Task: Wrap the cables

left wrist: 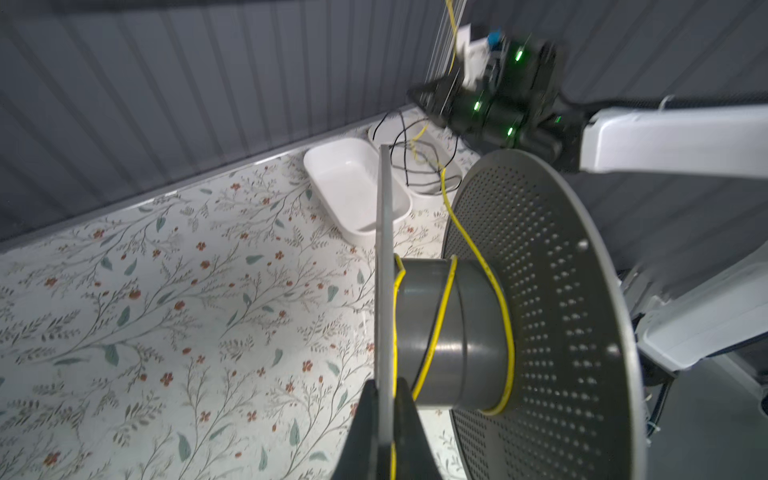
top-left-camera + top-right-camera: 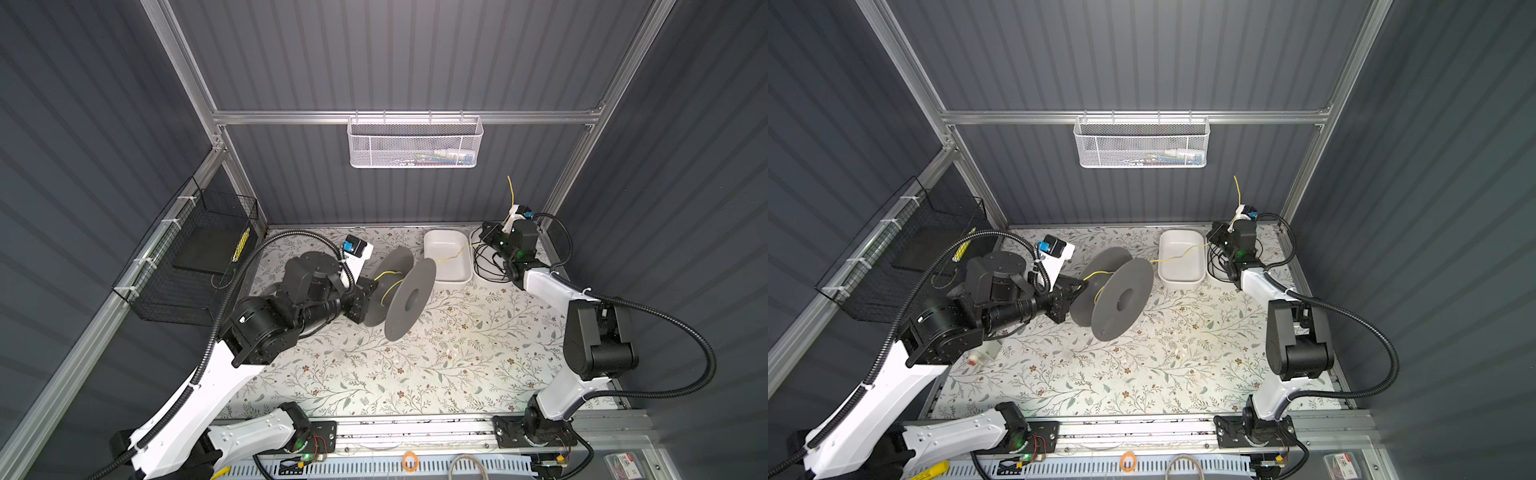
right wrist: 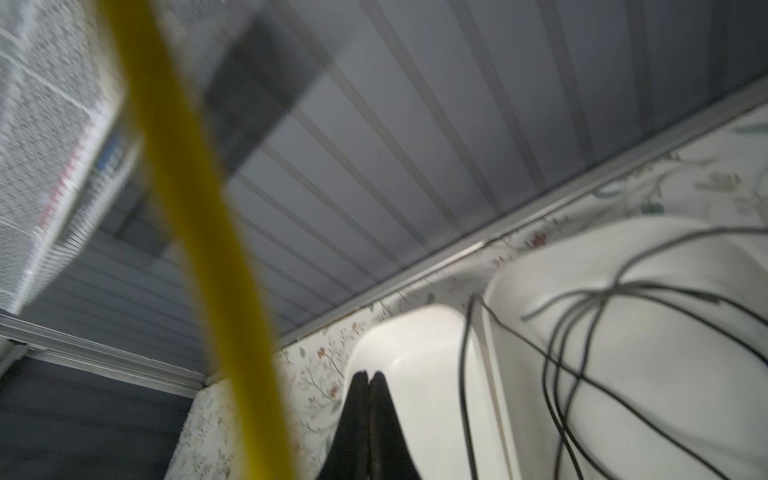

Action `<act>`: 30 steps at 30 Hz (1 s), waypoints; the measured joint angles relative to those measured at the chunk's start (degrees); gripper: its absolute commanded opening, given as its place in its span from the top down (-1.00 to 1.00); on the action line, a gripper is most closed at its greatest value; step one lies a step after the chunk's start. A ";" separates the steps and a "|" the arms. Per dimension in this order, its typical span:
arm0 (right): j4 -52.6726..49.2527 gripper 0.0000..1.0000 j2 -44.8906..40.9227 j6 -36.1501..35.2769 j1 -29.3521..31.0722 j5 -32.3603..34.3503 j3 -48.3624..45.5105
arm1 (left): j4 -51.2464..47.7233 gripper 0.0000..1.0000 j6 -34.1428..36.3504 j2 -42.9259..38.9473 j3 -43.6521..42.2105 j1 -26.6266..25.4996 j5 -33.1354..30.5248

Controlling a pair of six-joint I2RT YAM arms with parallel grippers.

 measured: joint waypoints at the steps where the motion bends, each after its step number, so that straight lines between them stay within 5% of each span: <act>1: -0.20 1.00 -0.72 -0.37 0.87 0.92 -1.73 | 0.50 1.00 -0.02 1.16 1.53 0.07 0.26; 8: 4.28 1.00 -9.81 -1.07 10.69 9.25 -17.46 | 8.70 1.00 -2.84 9.73 8.92 2.23 -1.29; 17: 8.94 1.00 -26.88 3.82 32.11 21.55 -35.63 | 24.37 1.00 -2.56 17.84 4.37 3.28 -21.84; 23: 7.10 1.00 -40.09 2.45 45.20 25.97 -33.14 | 35.82 1.00 2.19 23.04 -3.15 3.28 -35.10; 30: 7.13 1.00 -38.25 0.52 56.74 27.06 -27.63 | 43.30 1.00 6.05 26.34 -5.07 3.67 -43.76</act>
